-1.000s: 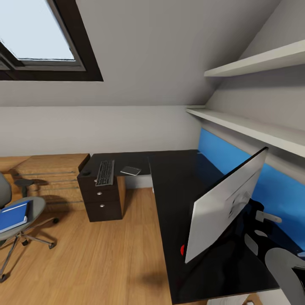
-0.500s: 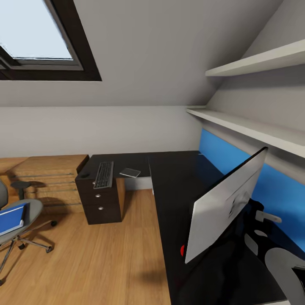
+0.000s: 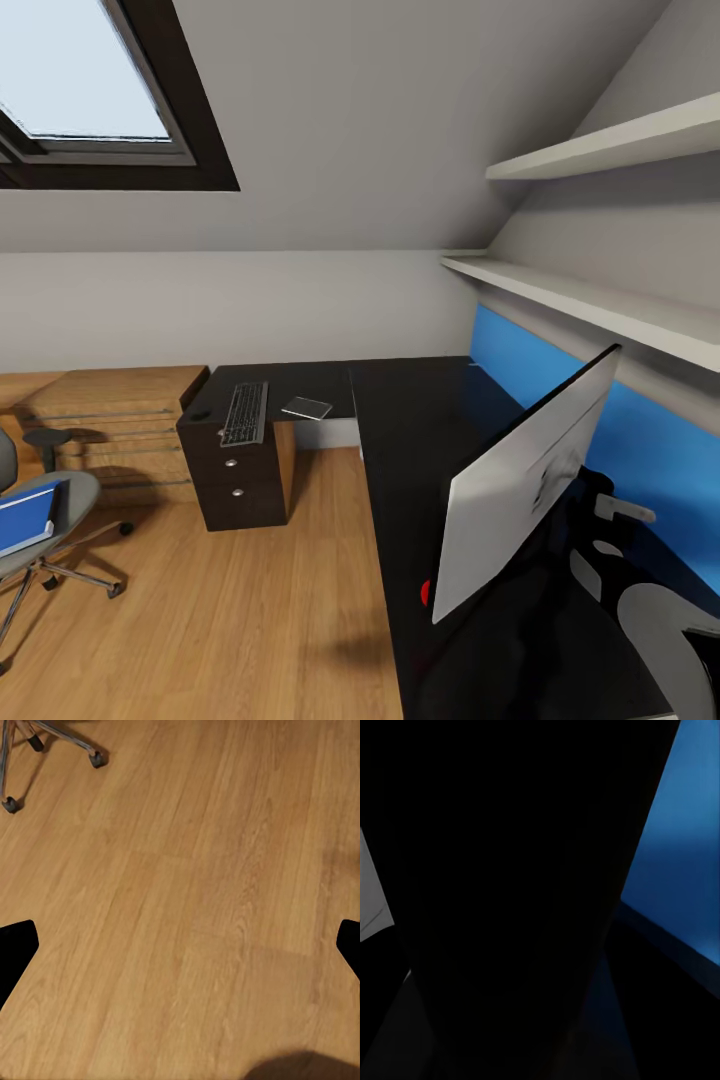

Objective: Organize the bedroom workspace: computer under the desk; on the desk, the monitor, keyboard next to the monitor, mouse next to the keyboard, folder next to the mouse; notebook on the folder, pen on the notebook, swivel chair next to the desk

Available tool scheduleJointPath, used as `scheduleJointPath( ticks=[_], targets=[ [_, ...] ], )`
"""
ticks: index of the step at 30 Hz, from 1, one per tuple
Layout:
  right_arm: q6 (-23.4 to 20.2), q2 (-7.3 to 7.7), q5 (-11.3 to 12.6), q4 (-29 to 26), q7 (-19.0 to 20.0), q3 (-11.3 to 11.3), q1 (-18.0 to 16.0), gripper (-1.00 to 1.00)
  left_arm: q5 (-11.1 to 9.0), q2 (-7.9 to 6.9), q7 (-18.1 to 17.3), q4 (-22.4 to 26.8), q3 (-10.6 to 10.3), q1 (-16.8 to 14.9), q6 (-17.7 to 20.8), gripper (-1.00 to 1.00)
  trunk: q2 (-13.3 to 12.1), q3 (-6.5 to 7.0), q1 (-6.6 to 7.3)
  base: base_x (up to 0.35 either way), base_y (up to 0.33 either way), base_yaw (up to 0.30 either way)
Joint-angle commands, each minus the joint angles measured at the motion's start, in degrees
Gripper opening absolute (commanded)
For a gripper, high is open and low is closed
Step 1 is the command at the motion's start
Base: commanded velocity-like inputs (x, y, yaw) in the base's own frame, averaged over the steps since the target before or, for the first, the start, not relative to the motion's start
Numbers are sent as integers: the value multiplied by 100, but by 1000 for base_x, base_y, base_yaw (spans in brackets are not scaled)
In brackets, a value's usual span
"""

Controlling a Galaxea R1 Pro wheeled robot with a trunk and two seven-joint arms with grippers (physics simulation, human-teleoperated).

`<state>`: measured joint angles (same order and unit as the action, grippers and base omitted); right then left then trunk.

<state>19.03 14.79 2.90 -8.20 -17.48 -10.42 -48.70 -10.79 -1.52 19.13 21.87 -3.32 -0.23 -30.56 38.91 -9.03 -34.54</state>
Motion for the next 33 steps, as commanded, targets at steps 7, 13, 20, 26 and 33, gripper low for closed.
scheduleJointPath(
  ticks=[7,13,20,26,33],
  targets=[
    [30,-2,44,196,7,278,0,-100,-55,-6,26,1,-37,-4,-20,100,5,-10,-2,0,0,0],
    [30,-2,44,196,8,278,0,-100,-55,-6,28,1,-37,-4,-20,100,5,-10,-2,0,0,0],
    [25,-2,44,196,8,282,0,-100,-55,-6,26,1,-22,-4,-20,100,5,-10,-2,0,-39,51],
    [22,-2,48,203,8,278,0,-100,-55,-6,23,1,-15,-4,-27,100,5,-10,-2,0,-170,80],
    [22,-2,53,204,8,282,0,-100,-48,-6,28,1,-10,-4,-31,100,5,-10,-2,0,-24,11]
  ],
)
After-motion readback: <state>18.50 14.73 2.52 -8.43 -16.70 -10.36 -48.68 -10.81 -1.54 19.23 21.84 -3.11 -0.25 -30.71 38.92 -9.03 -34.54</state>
